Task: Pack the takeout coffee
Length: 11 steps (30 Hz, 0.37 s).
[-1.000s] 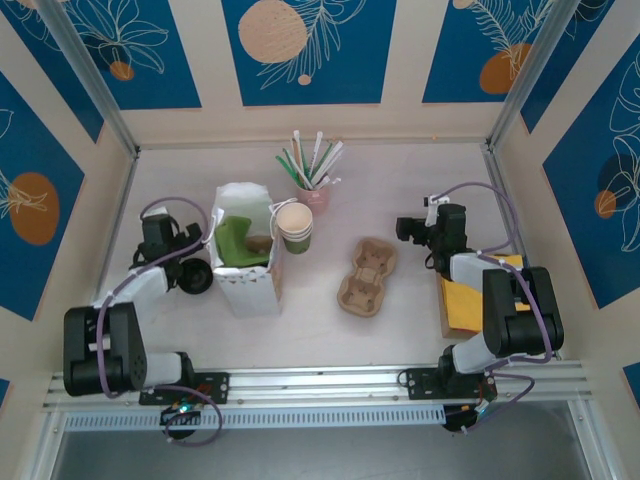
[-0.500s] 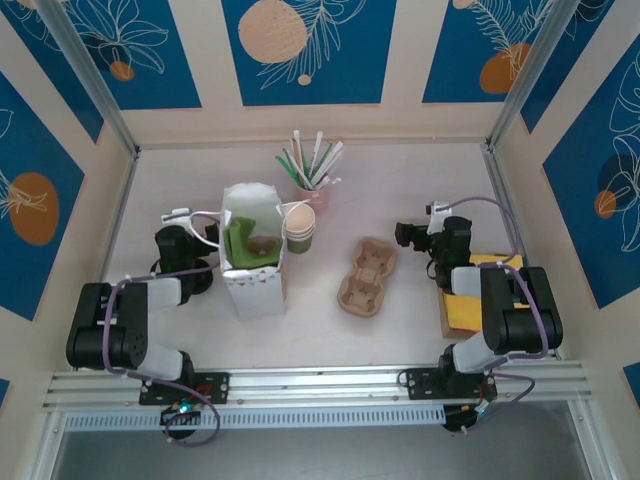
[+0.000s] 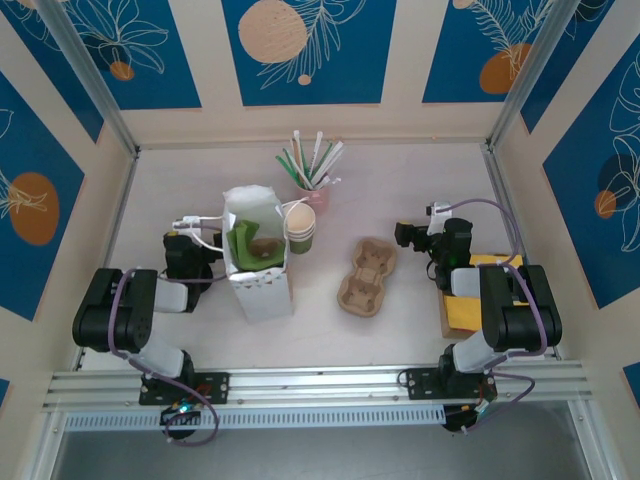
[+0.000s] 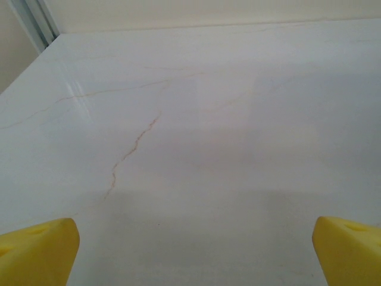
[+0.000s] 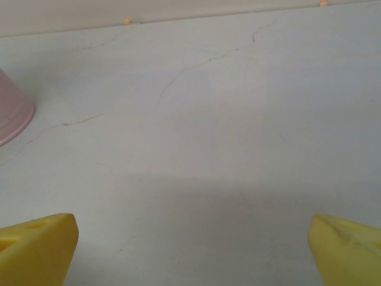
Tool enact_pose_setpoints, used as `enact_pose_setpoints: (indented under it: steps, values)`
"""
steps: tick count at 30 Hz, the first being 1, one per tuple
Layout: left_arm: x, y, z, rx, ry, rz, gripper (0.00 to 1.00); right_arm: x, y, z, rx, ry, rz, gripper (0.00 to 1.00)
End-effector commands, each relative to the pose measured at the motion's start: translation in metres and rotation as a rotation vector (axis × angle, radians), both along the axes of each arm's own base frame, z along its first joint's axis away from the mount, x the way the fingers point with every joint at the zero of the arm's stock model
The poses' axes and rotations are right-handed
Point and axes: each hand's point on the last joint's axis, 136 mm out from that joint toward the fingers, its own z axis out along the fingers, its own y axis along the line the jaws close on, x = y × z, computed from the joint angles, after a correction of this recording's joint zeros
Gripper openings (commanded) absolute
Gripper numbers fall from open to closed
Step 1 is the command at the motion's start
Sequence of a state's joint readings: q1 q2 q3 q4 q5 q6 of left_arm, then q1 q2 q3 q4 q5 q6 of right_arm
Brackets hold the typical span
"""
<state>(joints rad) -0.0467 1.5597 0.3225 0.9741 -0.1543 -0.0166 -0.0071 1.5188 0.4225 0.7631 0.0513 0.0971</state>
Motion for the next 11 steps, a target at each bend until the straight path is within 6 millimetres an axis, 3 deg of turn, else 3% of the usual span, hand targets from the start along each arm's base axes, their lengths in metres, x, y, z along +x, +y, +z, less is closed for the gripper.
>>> enact_pose_setpoints:
  steps: [1, 11]
  values:
    - [0.0063, -0.0059, 0.0127, 0.009, -0.049, -0.027, 1.0, 0.002, 0.0015, 0.0053, -0.002, -0.031, 0.009, 0.99]
    - [0.0064, -0.0048, 0.0125, 0.012, -0.047, -0.019, 1.0, 0.0023, 0.0013, 0.0059, 0.0, -0.031, 0.009, 0.99]
